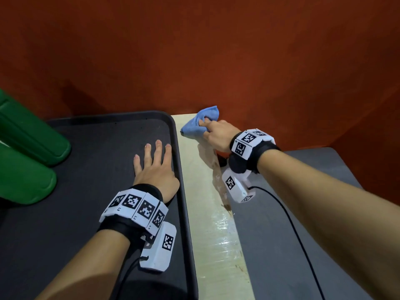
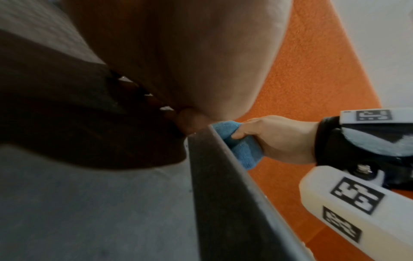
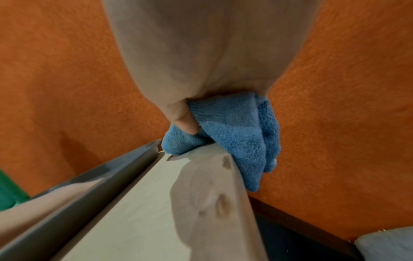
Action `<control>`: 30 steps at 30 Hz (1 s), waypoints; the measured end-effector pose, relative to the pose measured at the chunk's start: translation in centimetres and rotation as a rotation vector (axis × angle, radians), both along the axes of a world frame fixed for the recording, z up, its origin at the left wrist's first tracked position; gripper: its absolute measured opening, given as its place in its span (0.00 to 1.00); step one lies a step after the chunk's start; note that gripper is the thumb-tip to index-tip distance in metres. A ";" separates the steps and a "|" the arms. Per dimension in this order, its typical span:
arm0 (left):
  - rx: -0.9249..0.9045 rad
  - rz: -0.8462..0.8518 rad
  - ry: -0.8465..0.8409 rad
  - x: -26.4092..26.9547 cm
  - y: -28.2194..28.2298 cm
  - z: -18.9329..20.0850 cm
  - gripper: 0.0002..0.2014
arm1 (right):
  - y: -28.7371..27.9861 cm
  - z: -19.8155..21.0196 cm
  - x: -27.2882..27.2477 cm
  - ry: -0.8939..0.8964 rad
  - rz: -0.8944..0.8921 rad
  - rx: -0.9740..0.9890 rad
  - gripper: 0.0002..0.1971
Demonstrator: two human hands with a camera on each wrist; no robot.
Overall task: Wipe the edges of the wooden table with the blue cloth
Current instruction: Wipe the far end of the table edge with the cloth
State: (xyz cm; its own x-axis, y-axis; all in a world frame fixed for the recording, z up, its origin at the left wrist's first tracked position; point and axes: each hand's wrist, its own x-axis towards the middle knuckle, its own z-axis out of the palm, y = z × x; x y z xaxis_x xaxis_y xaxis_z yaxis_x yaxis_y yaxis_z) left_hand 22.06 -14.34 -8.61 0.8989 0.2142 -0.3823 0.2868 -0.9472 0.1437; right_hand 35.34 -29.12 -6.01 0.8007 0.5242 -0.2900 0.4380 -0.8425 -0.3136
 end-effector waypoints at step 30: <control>0.023 0.047 -0.041 0.3 0.0 0.1 0.35 | -2.6 -0.1 -7.1 -0.014 -0.027 0.069 0.16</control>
